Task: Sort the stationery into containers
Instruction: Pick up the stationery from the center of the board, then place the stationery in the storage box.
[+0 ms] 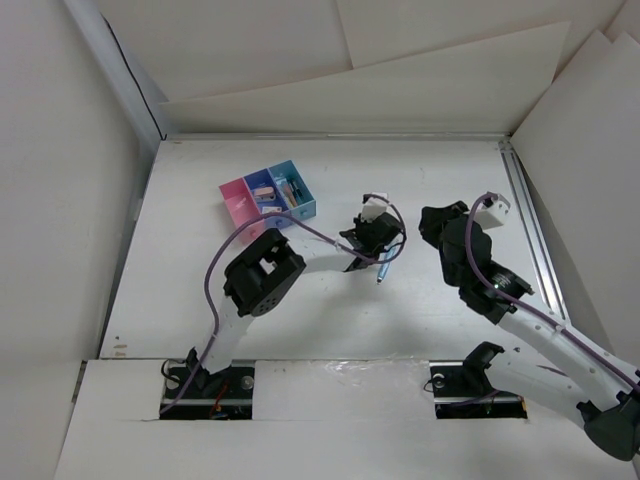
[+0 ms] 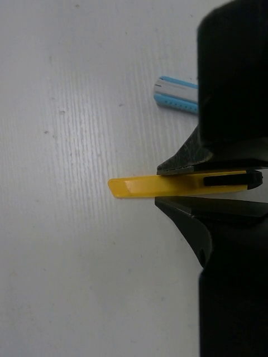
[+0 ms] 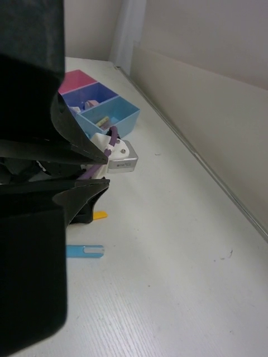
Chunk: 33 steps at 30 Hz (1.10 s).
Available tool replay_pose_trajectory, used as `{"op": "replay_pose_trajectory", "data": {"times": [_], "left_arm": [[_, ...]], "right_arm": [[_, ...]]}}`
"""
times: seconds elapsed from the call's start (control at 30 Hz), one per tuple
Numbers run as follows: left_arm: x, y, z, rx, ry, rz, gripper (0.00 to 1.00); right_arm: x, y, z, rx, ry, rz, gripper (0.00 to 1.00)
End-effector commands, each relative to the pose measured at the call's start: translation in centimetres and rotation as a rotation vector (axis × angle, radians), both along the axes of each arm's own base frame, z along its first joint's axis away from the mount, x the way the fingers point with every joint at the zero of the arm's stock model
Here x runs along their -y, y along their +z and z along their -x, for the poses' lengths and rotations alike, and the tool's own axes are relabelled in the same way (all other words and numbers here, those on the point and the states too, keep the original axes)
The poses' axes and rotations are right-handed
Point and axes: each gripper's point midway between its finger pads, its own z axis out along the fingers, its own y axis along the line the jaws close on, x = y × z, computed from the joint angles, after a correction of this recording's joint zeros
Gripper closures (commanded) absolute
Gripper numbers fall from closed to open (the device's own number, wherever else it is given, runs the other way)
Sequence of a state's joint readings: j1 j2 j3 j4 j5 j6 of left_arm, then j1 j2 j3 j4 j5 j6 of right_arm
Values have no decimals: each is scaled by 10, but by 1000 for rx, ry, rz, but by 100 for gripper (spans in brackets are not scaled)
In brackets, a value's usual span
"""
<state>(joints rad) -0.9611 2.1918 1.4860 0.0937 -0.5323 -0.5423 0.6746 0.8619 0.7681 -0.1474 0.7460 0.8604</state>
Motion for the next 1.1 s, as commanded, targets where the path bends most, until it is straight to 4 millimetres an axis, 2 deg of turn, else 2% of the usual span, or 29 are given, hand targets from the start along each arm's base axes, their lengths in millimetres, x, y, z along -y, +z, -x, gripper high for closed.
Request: {"op": "replay_pose_trajectory", "data": {"times": [0.0, 0.03, 0.07, 0.1, 0.17, 0.2, 0.23, 0.27, 0.3, 0.33, 0.4, 0.43, 0.53, 0.57, 0.67, 0.83, 0.93, 1.0, 1.07], "left_arm": [[-13, 45, 9, 34, -6, 29, 99], [-8, 55, 12, 34, -30, 65, 99], [-15, 76, 11, 48, -32, 107, 99], [-24, 85, 5, 55, -22, 134, 99], [-36, 118, -1, 85, -13, 213, 99], [-55, 121, -10, 85, 16, 217, 99], [-64, 128, -14, 94, 39, 234, 99], [-77, 135, -19, 109, 70, 237, 99], [-90, 151, -21, 133, 88, 259, 99], [-113, 150, -31, 136, 135, 253, 99], [-142, 154, -38, 142, 195, 261, 99], [-170, 158, -44, 152, 254, 271, 99], [-217, 158, -53, 166, 367, 295, 99], [-243, 159, -63, 178, 424, 319, 99], [-282, 152, -70, 183, 513, 315, 99], [-332, 141, -69, 191, 675, 238, 99], [-349, 137, -68, 181, 721, 226, 97], [-359, 122, -66, 161, 760, 161, 96], [-363, 118, -68, 154, 785, 128, 96]], "right_arm": [[-2, 10, -2, 39, 12, -24, 77], [-2, 7, -2, 39, 12, -24, 77], [-1, 10, -1, 47, 12, -30, 77], [-1, 10, -1, 47, 12, -30, 77], [0, 13, 0, 54, 11, -36, 77], [0, 15, 1, 61, 11, -41, 77], [-1, 11, 2, 52, 23, -28, 77], [0, 15, 2, 66, 23, -39, 77], [0, 15, 2, 66, 23, -40, 77], [-2, 15, 3, 65, 34, -41, 77], [-3, 17, 2, 73, 34, -47, 77], [-6, 14, 1, 62, 46, -41, 77], [-9, 10, 0, 52, 59, -28, 77], [-10, 8, -1, 45, 59, -23, 77], [-10, 8, -1, 45, 59, -23, 77], [-13, 8, -3, 49, 68, -28, 77], [-18, 4, -6, 35, 80, -12, 77], [-19, 4, -6, 34, 89, -13, 77], [-19, 4, -6, 34, 89, -13, 77]]}}
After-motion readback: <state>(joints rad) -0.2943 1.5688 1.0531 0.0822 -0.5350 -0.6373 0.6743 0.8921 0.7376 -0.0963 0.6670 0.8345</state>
